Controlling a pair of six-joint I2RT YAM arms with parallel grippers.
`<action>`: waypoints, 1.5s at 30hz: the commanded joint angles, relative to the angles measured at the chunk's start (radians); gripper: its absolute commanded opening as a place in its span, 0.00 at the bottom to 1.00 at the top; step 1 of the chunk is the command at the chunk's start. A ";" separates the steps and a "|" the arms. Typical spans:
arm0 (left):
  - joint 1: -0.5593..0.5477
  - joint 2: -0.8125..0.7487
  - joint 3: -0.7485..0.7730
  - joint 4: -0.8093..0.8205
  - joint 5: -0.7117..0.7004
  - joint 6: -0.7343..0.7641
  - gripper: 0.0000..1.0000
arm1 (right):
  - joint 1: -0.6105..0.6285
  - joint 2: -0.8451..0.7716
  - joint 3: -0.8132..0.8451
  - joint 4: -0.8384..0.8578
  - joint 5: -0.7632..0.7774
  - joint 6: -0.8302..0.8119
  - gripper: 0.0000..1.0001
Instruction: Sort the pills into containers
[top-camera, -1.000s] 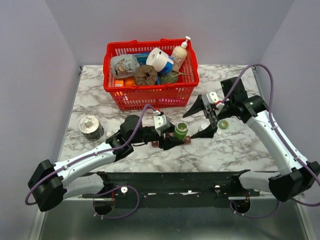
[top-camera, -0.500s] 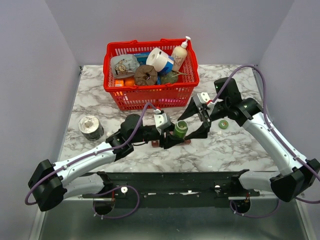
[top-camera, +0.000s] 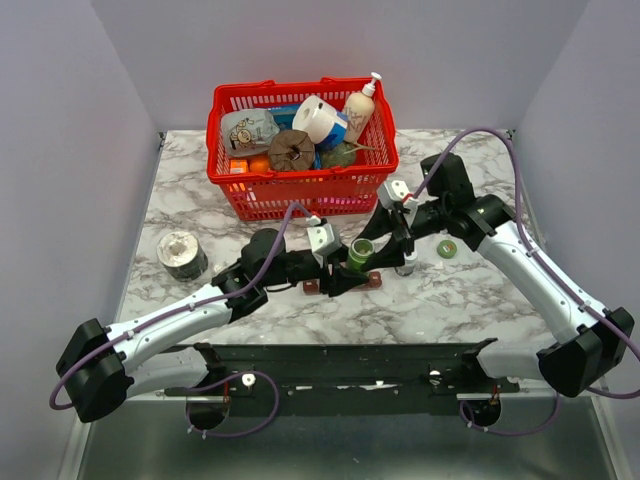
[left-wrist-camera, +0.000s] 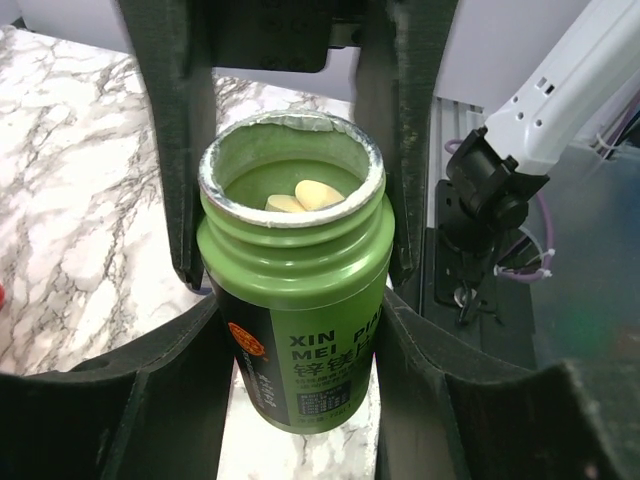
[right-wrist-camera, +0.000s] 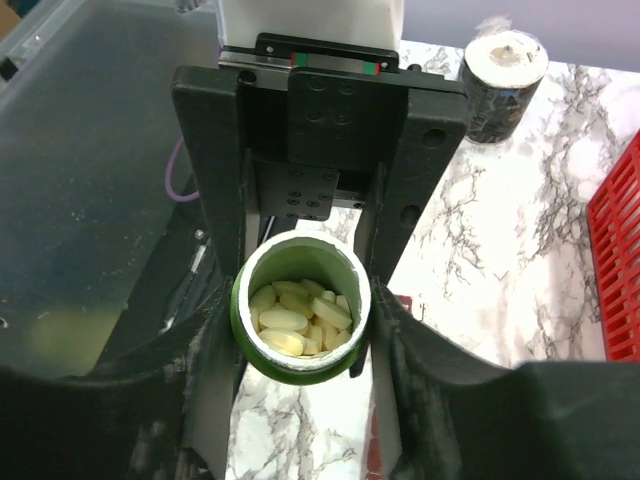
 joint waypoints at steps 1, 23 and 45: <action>0.005 -0.030 -0.003 0.102 -0.066 -0.030 0.12 | 0.013 0.007 0.013 0.031 -0.032 0.049 0.31; 0.005 -0.081 -0.101 0.264 -0.125 -0.108 0.77 | -0.018 -0.037 -0.020 0.293 -0.062 0.352 0.20; 0.014 -0.050 -0.066 0.222 -0.140 -0.127 0.18 | -0.021 -0.039 -0.062 0.362 -0.063 0.402 0.20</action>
